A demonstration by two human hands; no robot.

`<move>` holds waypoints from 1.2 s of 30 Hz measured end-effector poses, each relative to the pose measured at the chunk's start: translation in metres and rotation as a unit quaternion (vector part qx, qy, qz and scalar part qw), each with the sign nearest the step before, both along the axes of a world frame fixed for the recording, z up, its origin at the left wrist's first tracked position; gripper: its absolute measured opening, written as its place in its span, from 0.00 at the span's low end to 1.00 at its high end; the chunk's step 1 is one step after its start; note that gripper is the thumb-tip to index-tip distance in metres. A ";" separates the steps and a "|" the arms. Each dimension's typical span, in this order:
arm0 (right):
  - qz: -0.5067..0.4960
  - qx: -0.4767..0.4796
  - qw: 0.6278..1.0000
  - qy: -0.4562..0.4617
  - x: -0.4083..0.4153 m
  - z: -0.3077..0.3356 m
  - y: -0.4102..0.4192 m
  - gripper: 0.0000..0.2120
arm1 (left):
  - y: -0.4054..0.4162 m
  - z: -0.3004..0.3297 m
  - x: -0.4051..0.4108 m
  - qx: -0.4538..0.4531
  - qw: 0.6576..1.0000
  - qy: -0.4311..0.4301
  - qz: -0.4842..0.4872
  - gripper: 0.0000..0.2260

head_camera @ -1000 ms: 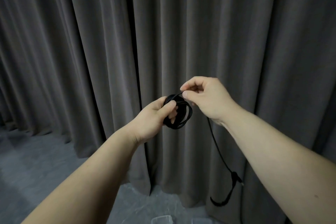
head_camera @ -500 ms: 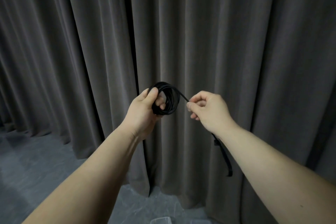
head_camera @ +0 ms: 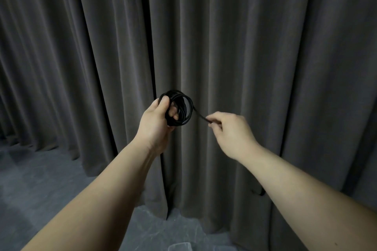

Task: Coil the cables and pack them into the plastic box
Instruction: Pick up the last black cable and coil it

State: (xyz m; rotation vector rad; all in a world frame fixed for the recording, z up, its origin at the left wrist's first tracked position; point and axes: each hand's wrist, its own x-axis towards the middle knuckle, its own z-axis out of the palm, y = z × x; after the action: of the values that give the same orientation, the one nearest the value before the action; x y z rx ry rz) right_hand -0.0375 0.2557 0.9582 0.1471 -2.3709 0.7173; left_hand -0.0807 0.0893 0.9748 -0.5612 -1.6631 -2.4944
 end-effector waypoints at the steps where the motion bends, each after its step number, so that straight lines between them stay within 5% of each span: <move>1: -0.014 -0.008 1.000 -0.002 0.000 0.002 0.000 0.13 | 0.000 -0.001 0.000 -0.009 1.000 0.004 0.004 0.07; 9: 0.087 0.182 0.963 -0.177 0.010 0.008 -0.018 0.24 | 0.004 -0.009 -0.006 -0.072 0.995 0.048 0.052 0.10; 16: 0.039 0.178 0.970 -0.160 0.019 0.022 -0.017 0.12 | 0.000 -0.014 -0.013 -0.075 0.988 0.062 0.120 0.08; 21: 0.129 0.171 0.942 -0.260 0.020 0.021 -0.022 0.21 | 0.001 -0.014 -0.014 -0.104 0.981 0.076 0.144 0.09; 26: 0.171 0.014 0.979 -0.113 0.015 0.037 -0.028 0.14 | 0.001 -0.027 -0.013 -0.148 0.987 0.043 0.042 0.12; 31: 0.176 -0.129 0.975 -0.051 0.009 0.034 -0.031 0.11 | 0.008 -0.026 0.005 -0.177 0.982 0.026 -0.055 0.20; 36: 0.054 -0.136 0.989 0.009 0.003 0.030 -0.024 0.11 | 0.005 -0.025 0.007 -0.202 0.968 0.052 -0.143 0.16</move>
State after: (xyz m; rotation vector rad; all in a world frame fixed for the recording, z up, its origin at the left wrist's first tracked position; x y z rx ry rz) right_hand -0.0345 0.2319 0.9880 0.1653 -2.2358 1.0773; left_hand -0.0734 0.0938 0.9497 -1.0199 -2.1984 -2.2466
